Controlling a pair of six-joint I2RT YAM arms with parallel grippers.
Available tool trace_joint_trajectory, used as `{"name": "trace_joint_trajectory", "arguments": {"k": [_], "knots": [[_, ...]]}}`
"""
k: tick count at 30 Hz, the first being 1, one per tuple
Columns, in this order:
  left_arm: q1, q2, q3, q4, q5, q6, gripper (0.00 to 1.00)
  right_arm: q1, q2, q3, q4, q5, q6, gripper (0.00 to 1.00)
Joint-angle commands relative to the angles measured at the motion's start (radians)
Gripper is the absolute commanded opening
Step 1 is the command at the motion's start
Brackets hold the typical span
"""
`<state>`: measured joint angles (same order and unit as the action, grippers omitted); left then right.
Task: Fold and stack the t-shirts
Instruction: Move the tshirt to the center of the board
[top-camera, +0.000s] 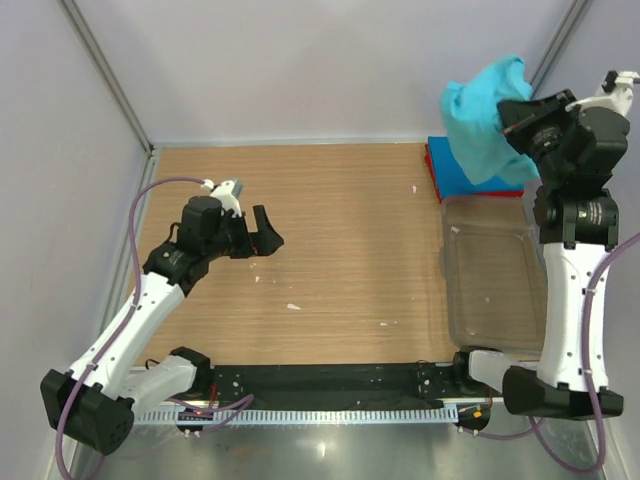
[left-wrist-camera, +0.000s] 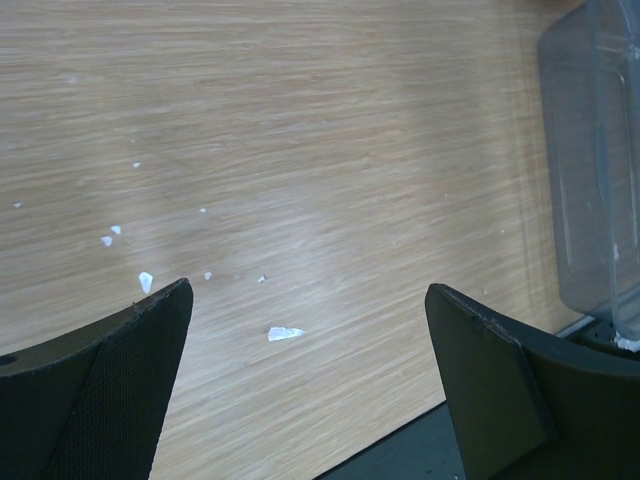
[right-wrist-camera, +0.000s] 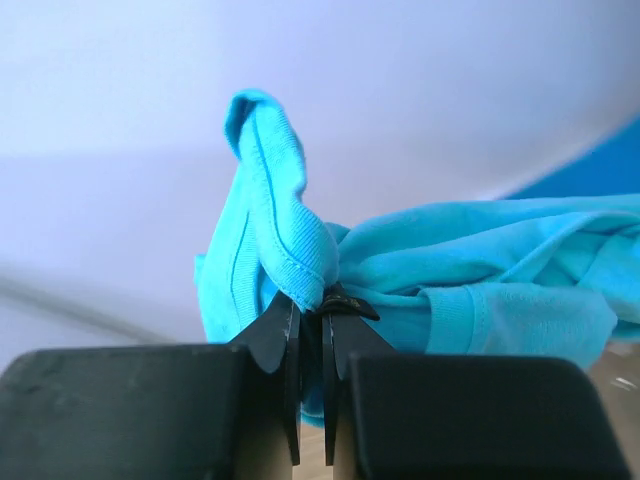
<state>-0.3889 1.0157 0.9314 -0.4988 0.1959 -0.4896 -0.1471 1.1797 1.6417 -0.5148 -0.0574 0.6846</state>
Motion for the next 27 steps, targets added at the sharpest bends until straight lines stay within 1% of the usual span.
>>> {"name": "trace_joint_trajectory", "arguments": {"k": [1, 3, 4, 5, 6, 7, 8, 9, 10, 12, 13, 14, 15, 16, 17, 18, 19, 21, 23, 24, 25, 27], "knots": [[0.018, -0.031, 0.041, -0.029, -0.101, -0.024, 0.99, 0.224, 0.043, 0.027, 0.165, -0.228, 0.096, 0.01], [0.021, -0.042, 0.055, -0.052, -0.139, -0.033, 1.0, 0.331, 0.101, 0.0, 0.151, -0.193, 0.084, 0.01], [0.021, -0.052, 0.069, -0.078, -0.159, -0.043, 1.0, 0.412, 0.13, -0.06, 0.153, -0.159, 0.06, 0.01], [0.021, -0.055, 0.076, -0.092, -0.168, -0.046, 1.0, 0.453, 0.13, -0.06, 0.156, -0.136, 0.059, 0.01], [0.021, -0.063, 0.086, -0.107, -0.177, -0.047, 1.0, 0.486, 0.144, -0.147, 0.16, -0.107, 0.055, 0.01], [0.021, -0.069, 0.093, -0.124, -0.19, -0.052, 1.0, 0.515, 0.162, -0.199, 0.183, -0.072, 0.056, 0.01], [0.021, -0.083, 0.104, -0.162, -0.217, -0.063, 1.0, 0.568, 0.173, -0.309, 0.203, -0.041, 0.059, 0.01], [0.021, -0.089, 0.107, -0.181, -0.252, -0.067, 1.0, 0.59, 0.184, -0.365, 0.229, -0.032, 0.067, 0.02], [0.022, -0.095, 0.109, -0.196, -0.263, -0.07, 1.0, 0.616, 0.21, -0.419, 0.281, -0.03, 0.081, 0.08], [0.022, -0.109, 0.098, -0.227, -0.273, -0.081, 1.0, 0.677, 0.244, -0.523, 0.311, -0.047, 0.082, 0.18], [0.022, -0.109, 0.09, -0.228, -0.267, -0.084, 1.0, 0.693, 0.286, -0.536, 0.288, -0.053, 0.078, 0.37], [0.022, -0.112, 0.063, -0.216, -0.257, -0.092, 1.0, 0.708, 0.307, -0.534, 0.247, -0.055, 0.067, 0.45], [0.022, -0.106, 0.046, -0.202, -0.242, -0.104, 1.0, 0.728, 0.328, -0.502, 0.196, -0.042, 0.05, 0.49], [0.022, -0.097, 0.029, -0.187, -0.201, -0.11, 1.0, 0.736, 0.337, -0.487, 0.105, -0.012, 0.03, 0.53], [0.022, -0.086, 0.005, -0.154, -0.156, -0.116, 1.0, 0.739, 0.34, -0.467, 0.063, 0.023, 0.011, 0.55], [0.022, -0.047, -0.005, -0.138, -0.127, -0.125, 0.99, 0.736, 0.337, -0.464, 0.038, 0.051, 0.004, 0.55], [0.022, -0.025, -0.009, -0.126, -0.065, -0.135, 0.98, 0.732, 0.331, -0.462, 0.0, 0.142, -0.005, 0.56], [0.016, 0.059, -0.011, -0.078, -0.015, -0.159, 0.96, 0.715, 0.318, -0.464, -0.024, 0.188, -0.028, 0.56], [-0.004, 0.122, 0.003, -0.038, -0.01, -0.176, 0.95, 0.666, 0.308, -0.477, -0.031, 0.197, -0.04, 0.56], [-0.033, 0.153, 0.01, -0.026, -0.022, -0.182, 0.95, 0.644, 0.302, -0.496, -0.025, 0.197, -0.048, 0.55], [-0.048, 0.222, 0.018, -0.014, -0.032, -0.187, 0.95, 0.606, 0.299, -0.506, -0.016, 0.189, -0.054, 0.54], [-0.083, 0.292, 0.05, 0.038, -0.024, -0.19, 0.95, 0.571, 0.288, -0.535, 0.021, 0.125, -0.071, 0.53]]}}
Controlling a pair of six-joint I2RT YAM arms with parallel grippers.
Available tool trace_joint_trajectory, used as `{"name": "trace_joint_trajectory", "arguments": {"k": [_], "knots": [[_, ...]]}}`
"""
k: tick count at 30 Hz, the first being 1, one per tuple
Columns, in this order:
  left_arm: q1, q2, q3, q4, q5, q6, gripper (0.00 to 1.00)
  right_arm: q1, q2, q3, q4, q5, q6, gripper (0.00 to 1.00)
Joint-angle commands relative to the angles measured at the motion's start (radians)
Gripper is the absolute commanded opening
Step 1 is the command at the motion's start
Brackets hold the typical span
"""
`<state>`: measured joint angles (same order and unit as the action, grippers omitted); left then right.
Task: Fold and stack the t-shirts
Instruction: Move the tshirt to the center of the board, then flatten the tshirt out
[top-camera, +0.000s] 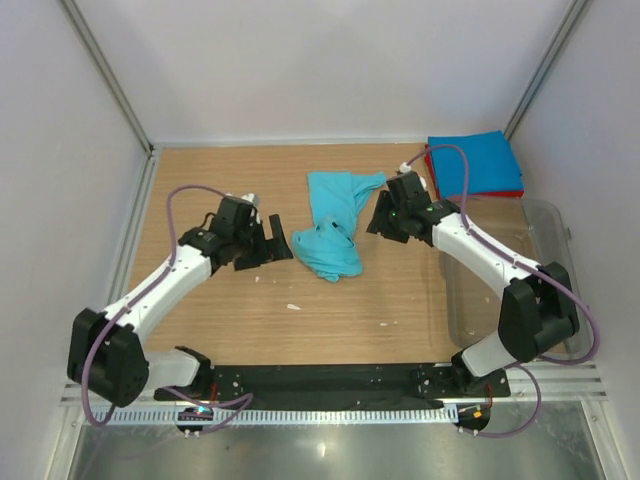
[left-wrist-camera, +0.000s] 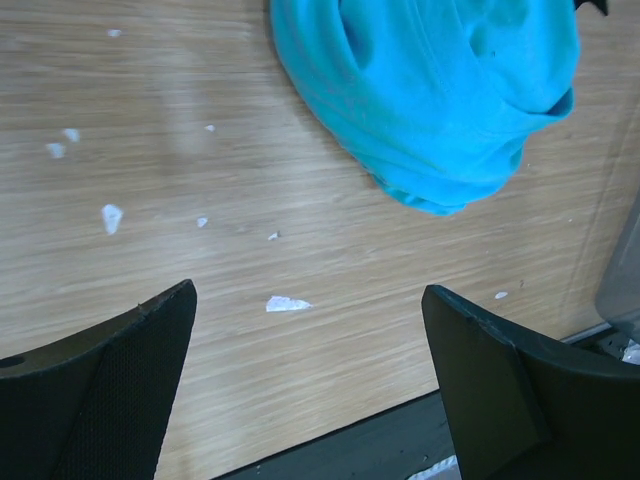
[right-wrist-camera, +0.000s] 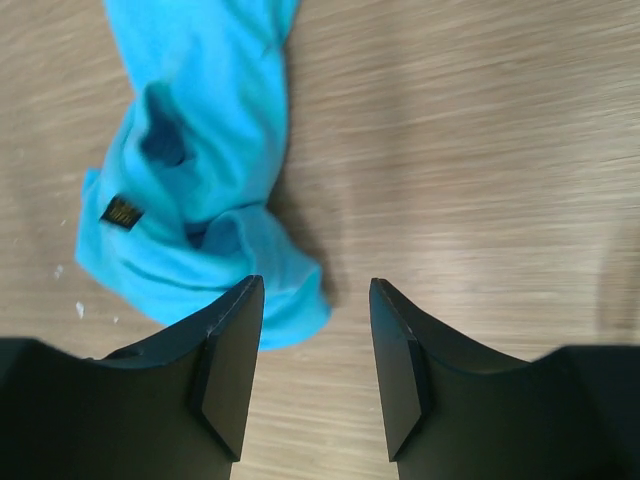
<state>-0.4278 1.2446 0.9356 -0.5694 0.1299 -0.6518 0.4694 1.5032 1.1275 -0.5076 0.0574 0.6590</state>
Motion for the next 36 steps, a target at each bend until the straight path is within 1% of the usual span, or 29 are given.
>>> {"name": "trace_joint_trajectory", "arguments": {"k": [1, 4, 5, 7, 8, 10, 12, 13, 14, 15, 16, 17, 19, 20, 22, 23, 24, 26, 28, 29, 30, 31, 32, 34, 35, 36], "knots": [[-0.051, 0.129, 0.061, 0.126, 0.051, -0.04, 0.95, -0.06, -0.038, -0.028, 0.023, -0.011, -0.059, 0.52], [-0.071, 0.217, 0.109, 0.209, 0.088, -0.055, 0.94, -0.075, -0.069, -0.043, 0.027, -0.045, -0.09, 0.52], [-0.077, 0.269, 0.126, 0.239, 0.085, -0.066, 0.93, -0.075, -0.078, -0.055, 0.03, -0.079, -0.096, 0.52], [-0.081, 0.32, 0.147, 0.258, 0.083, -0.069, 0.93, -0.075, -0.096, -0.069, 0.047, -0.103, -0.104, 0.52], [-0.083, 0.364, 0.166, 0.266, 0.085, -0.071, 0.91, -0.077, -0.097, -0.075, 0.055, -0.12, -0.113, 0.52], [-0.083, 0.406, 0.178, 0.278, 0.103, -0.078, 0.88, -0.077, -0.103, -0.1, 0.093, -0.172, -0.125, 0.52], [-0.083, 0.438, 0.181, 0.299, 0.114, -0.088, 0.79, -0.075, -0.112, -0.133, 0.125, -0.232, -0.142, 0.52], [-0.083, 0.441, 0.183, 0.304, 0.108, -0.089, 0.72, -0.075, -0.116, -0.143, 0.139, -0.24, -0.145, 0.53], [-0.083, 0.444, 0.186, 0.309, 0.096, -0.089, 0.54, -0.075, -0.116, -0.15, 0.15, -0.241, -0.145, 0.53], [-0.08, 0.443, 0.187, 0.307, 0.077, -0.091, 0.46, -0.075, -0.113, -0.156, 0.149, -0.243, -0.145, 0.54], [-0.077, 0.44, 0.195, 0.292, 0.054, -0.091, 0.32, -0.075, -0.109, -0.158, 0.15, -0.243, -0.144, 0.54], [-0.071, 0.435, 0.203, 0.28, 0.051, -0.091, 0.25, -0.075, -0.109, -0.159, 0.149, -0.245, -0.142, 0.55], [-0.04, 0.415, 0.218, 0.237, 0.033, -0.083, 0.08, -0.075, -0.106, -0.166, 0.152, -0.245, -0.131, 0.55], [-0.026, 0.403, 0.227, 0.18, -0.008, -0.08, 0.0, -0.074, -0.106, -0.166, 0.152, -0.246, -0.13, 0.55], [0.027, 0.342, 0.21, 0.114, -0.064, -0.072, 0.0, -0.074, -0.11, -0.169, 0.15, -0.242, -0.124, 0.55], [0.07, 0.316, 0.198, 0.093, -0.116, -0.074, 0.0, -0.074, -0.112, -0.166, 0.146, -0.237, -0.122, 0.55], [0.092, 0.296, 0.183, 0.077, -0.127, -0.08, 0.0, -0.074, -0.113, -0.167, 0.142, -0.228, -0.119, 0.56], [0.129, 0.231, 0.138, 0.045, -0.196, -0.072, 0.0, -0.074, -0.112, -0.16, 0.132, -0.196, -0.104, 0.56], [0.113, 0.188, 0.12, 0.063, -0.165, -0.039, 0.0, -0.074, -0.103, -0.15, 0.113, -0.177, -0.098, 0.56], [0.077, 0.165, 0.106, 0.122, -0.135, -0.004, 0.09, -0.074, -0.101, -0.14, 0.109, -0.166, -0.093, 0.56], [0.052, 0.165, 0.112, 0.144, -0.092, 0.007, 0.21, -0.074, -0.101, -0.135, 0.101, -0.159, -0.093, 0.56], [0.022, 0.171, 0.127, 0.154, -0.064, 0.021, 0.37, -0.074, -0.101, -0.132, 0.095, -0.157, -0.091, 0.56], [-0.042, 0.205, 0.173, 0.155, -0.059, 0.055, 0.61, -0.074, -0.112, -0.13, 0.089, -0.153, -0.091, 0.56], [-0.104, 0.243, 0.247, 0.143, -0.079, 0.096, 0.73, -0.074, -0.129, -0.13, 0.074, -0.146, -0.093, 0.56], [-0.153, 0.268, 0.265, 0.141, -0.087, 0.115, 0.74, -0.074, -0.148, -0.132, 0.067, -0.14, -0.093, 0.56], [-0.172, 0.306, 0.279, 0.141, -0.096, 0.147, 0.75, -0.074, -0.159, -0.133, 0.061, -0.133, -0.094, 0.56]]}}
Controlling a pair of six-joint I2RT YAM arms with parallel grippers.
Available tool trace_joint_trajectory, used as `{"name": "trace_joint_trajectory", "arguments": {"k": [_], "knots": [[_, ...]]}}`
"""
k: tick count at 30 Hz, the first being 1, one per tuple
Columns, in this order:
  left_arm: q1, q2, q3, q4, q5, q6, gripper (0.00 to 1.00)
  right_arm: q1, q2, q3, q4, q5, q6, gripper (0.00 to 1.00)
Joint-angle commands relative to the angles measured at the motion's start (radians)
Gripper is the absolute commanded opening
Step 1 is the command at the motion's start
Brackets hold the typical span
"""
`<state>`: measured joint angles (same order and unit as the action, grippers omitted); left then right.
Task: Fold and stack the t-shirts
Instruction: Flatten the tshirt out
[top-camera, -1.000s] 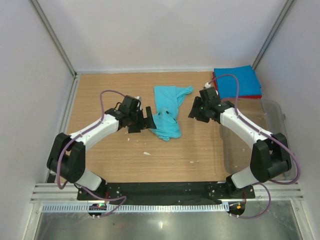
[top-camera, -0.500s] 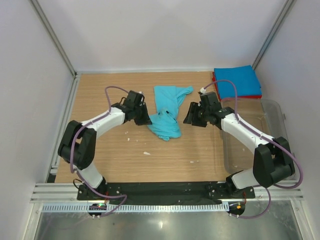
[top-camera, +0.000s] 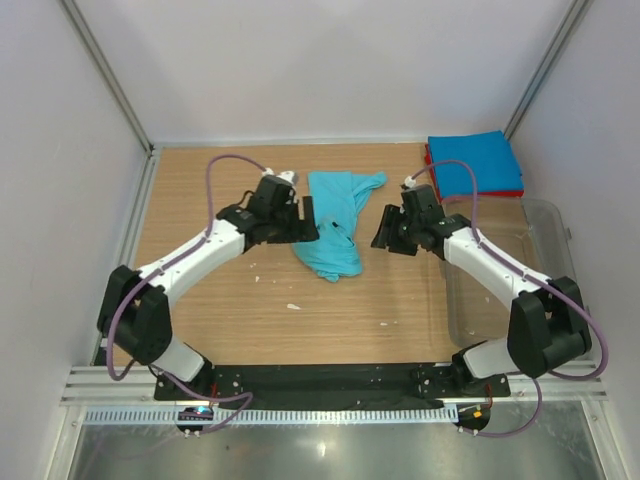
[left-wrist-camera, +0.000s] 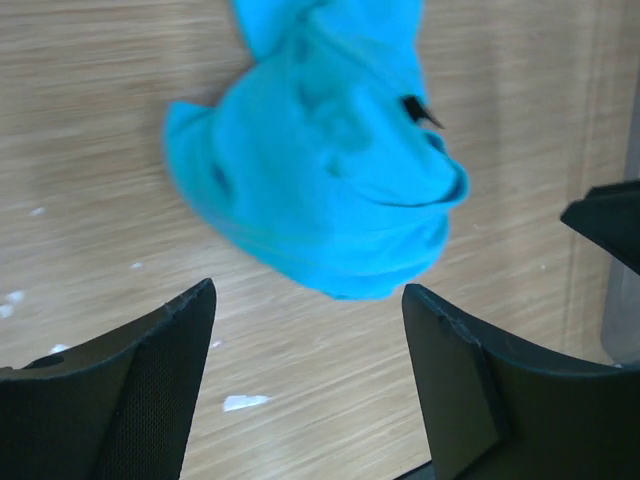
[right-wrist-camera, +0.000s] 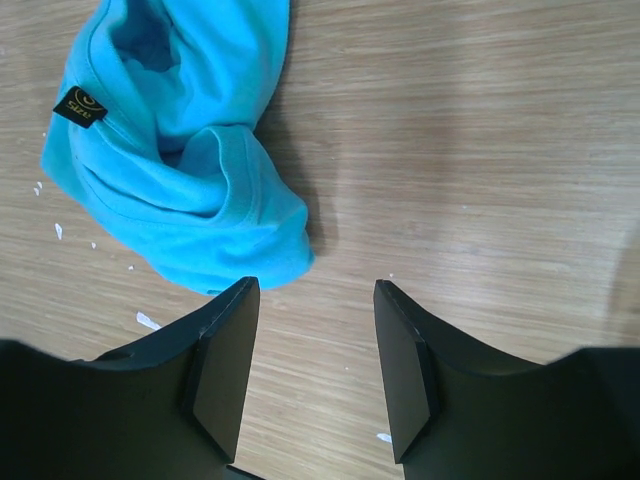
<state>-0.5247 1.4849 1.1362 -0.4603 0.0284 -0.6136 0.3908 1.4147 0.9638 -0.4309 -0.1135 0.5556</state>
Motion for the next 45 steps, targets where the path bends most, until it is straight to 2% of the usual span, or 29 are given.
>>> {"name": "trace_joint_trajectory", "arguments": {"k": [1, 7, 9, 11, 12, 14, 15, 16, 17, 18, 19, 21, 23, 24, 25, 27, 28, 30, 31, 32, 34, 41, 44, 45], "knots": [[-0.092, 0.09, 0.108, 0.031, -0.011, 0.121, 0.77, 0.005, -0.082, 0.029, -0.028, 0.044, 0.009, 0.56], [-0.198, 0.279, 0.245, 0.043, -0.022, 0.291, 0.8, 0.003, -0.167, -0.005, -0.034, 0.058, 0.018, 0.56], [-0.224, 0.351, 0.31, -0.003, -0.053, 0.313, 0.8, 0.005, -0.183, -0.013, -0.034, 0.057, 0.018, 0.56], [-0.23, 0.48, 0.414, -0.095, -0.074, 0.314, 0.75, 0.003, -0.191, -0.017, -0.042, 0.058, 0.018, 0.56], [-0.232, 0.48, 0.415, -0.095, -0.09, 0.314, 0.75, 0.003, -0.191, -0.017, -0.042, 0.06, 0.018, 0.56], [-0.233, 0.512, 0.413, -0.106, -0.132, 0.292, 0.65, 0.003, -0.197, -0.019, -0.051, 0.061, 0.012, 0.56], [-0.233, 0.509, 0.401, -0.109, -0.146, 0.282, 0.56, 0.003, -0.2, -0.022, -0.055, 0.064, 0.012, 0.56], [-0.232, 0.499, 0.399, -0.126, -0.163, 0.272, 0.28, 0.003, -0.209, -0.022, -0.054, 0.067, 0.013, 0.56], [-0.232, 0.488, 0.404, -0.147, -0.174, 0.256, 0.18, 0.003, -0.214, -0.03, -0.055, 0.071, 0.013, 0.56], [-0.228, 0.477, 0.424, -0.211, -0.209, 0.249, 0.04, 0.005, -0.217, -0.033, -0.049, 0.071, 0.015, 0.56], [-0.224, 0.462, 0.433, -0.242, -0.237, 0.238, 0.0, 0.003, -0.217, -0.034, -0.048, 0.069, 0.017, 0.56], [-0.206, 0.384, 0.418, -0.305, -0.3, 0.195, 0.0, 0.003, -0.214, -0.036, -0.042, 0.064, 0.029, 0.56], [-0.131, 0.271, 0.367, -0.311, -0.298, 0.129, 0.0, 0.003, -0.197, -0.031, -0.035, 0.064, 0.05, 0.56], [-0.089, 0.226, 0.296, -0.295, -0.282, 0.105, 0.0, 0.003, -0.188, -0.03, -0.026, 0.072, 0.058, 0.56], [0.005, 0.189, 0.251, -0.278, -0.231, 0.077, 0.0, 0.003, -0.178, -0.027, -0.023, 0.081, 0.069, 0.56], [0.11, 0.087, 0.104, -0.211, -0.174, 0.002, 0.0, 0.003, -0.143, -0.016, 0.0, 0.106, 0.095, 0.56], [0.209, 0.062, 0.061, -0.189, -0.095, -0.017, 0.0, 0.005, -0.131, -0.005, 0.012, 0.109, 0.102, 0.56], [0.294, 0.011, -0.039, -0.128, 0.003, -0.063, 0.0, 0.003, -0.071, 0.012, 0.058, 0.109, 0.124, 0.55], [0.358, 0.003, -0.061, -0.112, 0.045, -0.074, 0.02, 0.003, -0.041, 0.024, 0.072, 0.156, 0.132, 0.55], [0.382, -0.003, -0.078, -0.101, 0.1, -0.083, 0.03, 0.003, -0.013, 0.057, 0.081, 0.164, 0.139, 0.55], [0.426, 0.003, -0.089, -0.112, 0.107, -0.086, 0.08, 0.003, 0.094, 0.134, 0.089, 0.182, 0.144, 0.55], [0.473, -0.034, -0.066, -0.17, 0.035, -0.06, 0.09, 0.003, 0.375, 0.426, 0.037, 0.185, 0.13, 0.53], [0.471, -0.067, -0.062, -0.166, 0.008, -0.058, 0.21, 0.003, 0.461, 0.55, 0.035, 0.221, 0.121, 0.53], [0.473, -0.074, -0.061, -0.164, 0.005, -0.06, 0.21, 0.003, 0.489, 0.581, 0.034, 0.224, 0.118, 0.53]]}}
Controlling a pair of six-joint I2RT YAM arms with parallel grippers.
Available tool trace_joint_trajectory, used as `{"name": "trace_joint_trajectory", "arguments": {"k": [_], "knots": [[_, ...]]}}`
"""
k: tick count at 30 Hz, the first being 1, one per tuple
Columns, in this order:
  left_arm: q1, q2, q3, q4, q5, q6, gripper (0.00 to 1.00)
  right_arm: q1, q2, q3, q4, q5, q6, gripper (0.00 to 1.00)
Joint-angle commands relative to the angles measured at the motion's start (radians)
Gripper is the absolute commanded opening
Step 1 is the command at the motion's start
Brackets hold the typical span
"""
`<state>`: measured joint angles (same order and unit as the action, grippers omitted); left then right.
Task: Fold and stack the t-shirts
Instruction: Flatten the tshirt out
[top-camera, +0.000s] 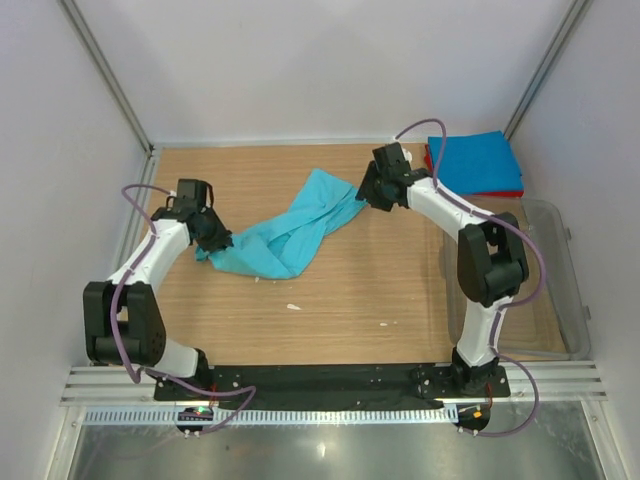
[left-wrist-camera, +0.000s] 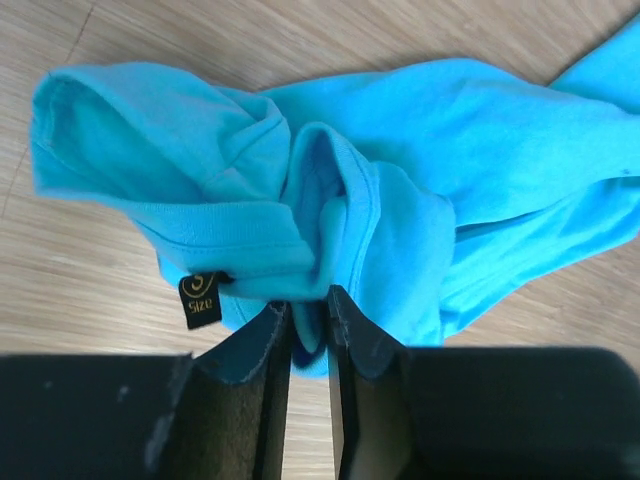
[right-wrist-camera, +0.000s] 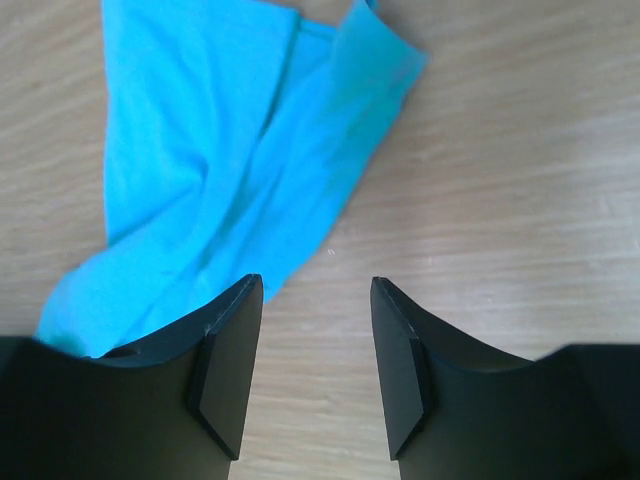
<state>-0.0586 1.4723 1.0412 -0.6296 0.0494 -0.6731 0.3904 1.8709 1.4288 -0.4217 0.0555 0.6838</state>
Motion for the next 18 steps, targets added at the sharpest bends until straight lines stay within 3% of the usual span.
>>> {"name": "trace_joint_trajectory", "arguments": {"k": [1, 6, 10, 18], "knots": [[0.005, -0.069, 0.031, 0.008, -0.017, 0.0, 0.21, 0.005, 0.056, 0.169, 0.026, 0.055, -0.012, 0.53], [0.006, -0.098, 0.005, 0.068, 0.05, 0.004, 0.26, 0.004, 0.21, 0.286, 0.095, 0.043, -0.032, 0.52], [0.002, -0.018, -0.007, 0.125, 0.336, -0.003, 0.31, 0.004, 0.327, 0.407, 0.071, 0.05, -0.053, 0.49], [-0.015, 0.057, -0.041, 0.12, 0.374, -0.019, 0.35, 0.004, 0.376, 0.34, 0.06, 0.064, -0.115, 0.42]]}}
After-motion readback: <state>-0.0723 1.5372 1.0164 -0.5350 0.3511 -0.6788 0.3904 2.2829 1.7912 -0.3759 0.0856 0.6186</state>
